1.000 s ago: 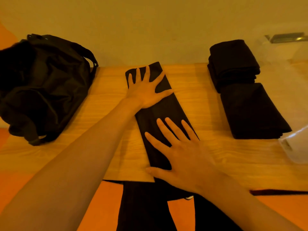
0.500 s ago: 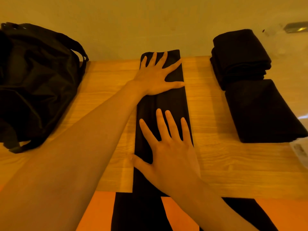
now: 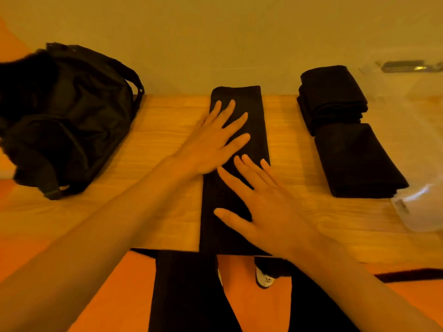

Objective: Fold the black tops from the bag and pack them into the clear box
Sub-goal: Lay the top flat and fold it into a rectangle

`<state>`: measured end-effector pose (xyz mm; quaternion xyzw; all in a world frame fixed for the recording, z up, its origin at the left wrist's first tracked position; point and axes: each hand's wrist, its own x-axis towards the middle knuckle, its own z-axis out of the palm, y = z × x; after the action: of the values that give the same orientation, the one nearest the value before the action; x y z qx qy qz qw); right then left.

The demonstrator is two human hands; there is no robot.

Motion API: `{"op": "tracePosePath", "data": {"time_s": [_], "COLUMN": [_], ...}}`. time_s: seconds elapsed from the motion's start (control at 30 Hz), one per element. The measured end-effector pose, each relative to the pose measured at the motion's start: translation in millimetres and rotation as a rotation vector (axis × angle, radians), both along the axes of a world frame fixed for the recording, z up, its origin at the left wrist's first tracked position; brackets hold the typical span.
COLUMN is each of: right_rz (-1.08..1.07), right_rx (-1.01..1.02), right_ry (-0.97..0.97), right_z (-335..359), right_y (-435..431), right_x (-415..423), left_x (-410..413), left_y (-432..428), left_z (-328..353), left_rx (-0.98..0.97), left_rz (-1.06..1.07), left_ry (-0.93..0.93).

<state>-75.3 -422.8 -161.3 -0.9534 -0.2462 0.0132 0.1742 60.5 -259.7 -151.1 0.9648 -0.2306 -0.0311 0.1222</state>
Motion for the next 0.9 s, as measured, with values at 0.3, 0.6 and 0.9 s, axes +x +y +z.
{"op": "tracePosePath", "data": {"time_s": [0.3, 0.6, 0.9], "right_rz": [0.072, 0.070, 0.138], "right_rx": [-0.229, 0.139, 0.203], "right_ry": [-0.086, -0.302, -0.316], "right_z": [-23.8, -44.7, -30.1], "right_y": [-43.4, -67.2, -79.7], "right_x": [-56.1, -73.9, -87.0], "left_x": [-192.2, -205.4, -213.3], "left_y": [63.6, 72.8, 64.5], "left_z": [-36.0, -74.3, -52.8], "left_rx": [0.168, -0.102, -0.211], "left_rz": [-0.274, -0.321, -0.357], "left_ry": [-0.179, -0.560, -0.550]}}
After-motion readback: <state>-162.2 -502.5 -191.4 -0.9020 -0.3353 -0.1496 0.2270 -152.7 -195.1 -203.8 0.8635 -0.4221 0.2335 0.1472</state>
